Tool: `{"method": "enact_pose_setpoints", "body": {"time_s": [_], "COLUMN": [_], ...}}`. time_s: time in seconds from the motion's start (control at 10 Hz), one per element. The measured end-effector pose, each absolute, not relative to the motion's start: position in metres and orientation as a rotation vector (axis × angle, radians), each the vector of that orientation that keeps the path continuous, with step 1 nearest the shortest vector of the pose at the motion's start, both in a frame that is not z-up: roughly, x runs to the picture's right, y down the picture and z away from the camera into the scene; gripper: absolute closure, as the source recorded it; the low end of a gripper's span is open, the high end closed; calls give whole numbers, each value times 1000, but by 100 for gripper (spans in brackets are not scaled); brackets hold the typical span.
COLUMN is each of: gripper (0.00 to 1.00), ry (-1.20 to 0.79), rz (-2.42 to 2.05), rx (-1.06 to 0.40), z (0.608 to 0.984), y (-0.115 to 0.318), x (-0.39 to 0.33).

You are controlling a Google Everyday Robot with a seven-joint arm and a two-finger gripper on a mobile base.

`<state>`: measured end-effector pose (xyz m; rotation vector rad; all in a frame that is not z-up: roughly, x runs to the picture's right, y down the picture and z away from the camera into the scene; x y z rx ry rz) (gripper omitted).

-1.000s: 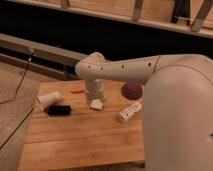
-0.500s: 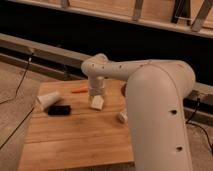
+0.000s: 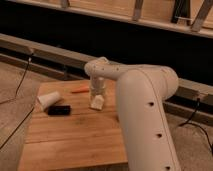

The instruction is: Wipe the white sponge on the table

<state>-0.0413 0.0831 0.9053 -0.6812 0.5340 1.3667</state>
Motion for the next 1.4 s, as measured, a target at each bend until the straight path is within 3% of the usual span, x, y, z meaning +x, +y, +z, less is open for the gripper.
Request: {"method": "enact_pose_setpoints", "body": {"time_s": [0.5, 0.6, 1.0, 1.1, 1.2, 1.4], "gripper": [35, 40, 78, 91, 97, 100], "ry": [560, 565, 588, 593, 598, 610], "rz": [1374, 1371, 1362, 1353, 1346, 1330], "rx": [-694, -693, -696, -702, -706, -715], "z": [931, 933, 938, 938, 939, 938], "y": [87, 88, 94, 97, 99, 102], "x": [-38, -38, -37, -40, -41, -44]}}
